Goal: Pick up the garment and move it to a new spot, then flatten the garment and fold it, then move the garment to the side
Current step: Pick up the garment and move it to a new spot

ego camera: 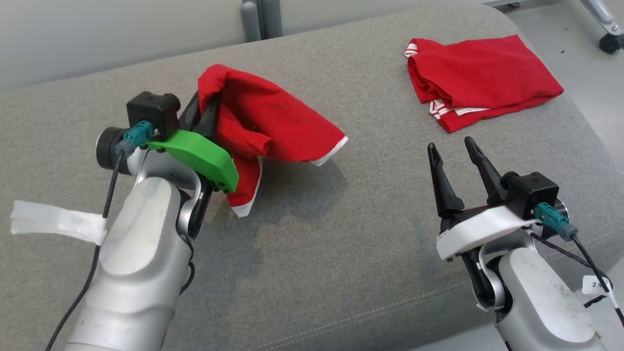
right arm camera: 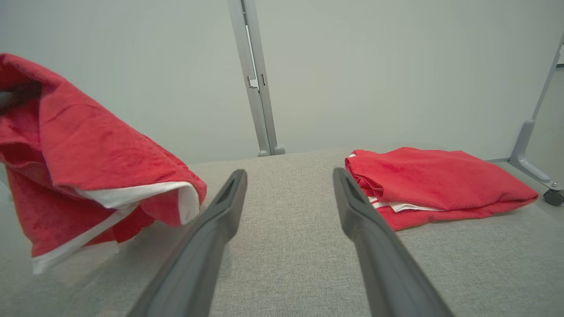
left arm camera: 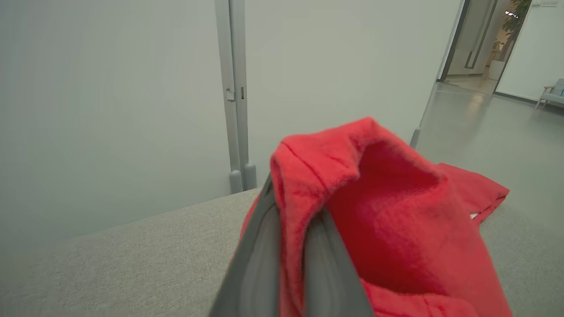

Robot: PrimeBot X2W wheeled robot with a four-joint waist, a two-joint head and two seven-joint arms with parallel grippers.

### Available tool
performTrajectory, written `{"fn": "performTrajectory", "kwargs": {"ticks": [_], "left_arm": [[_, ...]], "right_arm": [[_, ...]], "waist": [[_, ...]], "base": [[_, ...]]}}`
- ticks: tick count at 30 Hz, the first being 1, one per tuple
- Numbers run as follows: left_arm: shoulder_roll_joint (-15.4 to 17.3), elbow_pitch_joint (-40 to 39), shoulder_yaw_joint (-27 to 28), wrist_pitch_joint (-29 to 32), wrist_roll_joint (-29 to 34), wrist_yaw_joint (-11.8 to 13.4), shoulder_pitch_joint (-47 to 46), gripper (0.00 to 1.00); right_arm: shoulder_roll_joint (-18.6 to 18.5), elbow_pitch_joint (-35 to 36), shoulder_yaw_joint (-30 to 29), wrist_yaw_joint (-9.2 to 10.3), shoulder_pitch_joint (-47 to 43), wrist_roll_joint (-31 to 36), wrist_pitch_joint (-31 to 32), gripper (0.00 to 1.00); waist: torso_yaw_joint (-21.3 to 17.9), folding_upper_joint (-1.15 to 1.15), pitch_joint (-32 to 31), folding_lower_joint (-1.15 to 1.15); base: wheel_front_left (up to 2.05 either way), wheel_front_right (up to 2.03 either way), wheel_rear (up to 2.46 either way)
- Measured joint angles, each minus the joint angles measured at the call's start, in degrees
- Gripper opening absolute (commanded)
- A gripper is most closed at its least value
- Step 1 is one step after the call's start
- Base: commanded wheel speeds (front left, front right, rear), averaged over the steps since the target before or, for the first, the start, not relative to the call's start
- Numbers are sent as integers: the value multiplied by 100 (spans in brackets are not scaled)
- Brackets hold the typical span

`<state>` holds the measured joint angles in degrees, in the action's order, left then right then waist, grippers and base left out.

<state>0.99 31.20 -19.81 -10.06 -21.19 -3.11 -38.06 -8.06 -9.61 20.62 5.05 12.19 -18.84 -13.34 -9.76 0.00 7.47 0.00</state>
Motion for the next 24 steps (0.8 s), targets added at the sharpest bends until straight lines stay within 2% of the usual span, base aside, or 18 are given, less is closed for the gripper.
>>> {"fn": "performTrajectory", "kwargs": {"ticks": [5,12,13,15,16,24], "left_arm": [[33,34,-427,-2,-24,240,133,0],[53,160,-1395,42,-314,422,555,0],[56,174,-1503,52,-321,441,597,8],[60,180,-1671,53,-339,470,658,64],[64,180,-1737,52,-344,499,672,100],[98,-11,-2198,-30,-698,522,714,100]], "right_arm": [[-1,-1,-21,0,6,0,-11,100],[12,-20,-32,-45,19,-1,-33,100],[13,-25,-34,-45,19,-1,-33,100],[14,-38,-40,-45,20,-1,-48,100],[14,-42,-42,-45,20,-1,-52,100],[-2,-137,-143,-43,21,-1,-59,100]], "waist": [[-177,0,129,0],[-372,0,302,0],[-383,0,316,0],[-396,0,334,0],[-399,0,340,0],[-320,0,295,0]], "base": [[0,0,0],[0,0,0],[0,0,0],[0,0,0],[0,0,0],[0,0,0]]}}
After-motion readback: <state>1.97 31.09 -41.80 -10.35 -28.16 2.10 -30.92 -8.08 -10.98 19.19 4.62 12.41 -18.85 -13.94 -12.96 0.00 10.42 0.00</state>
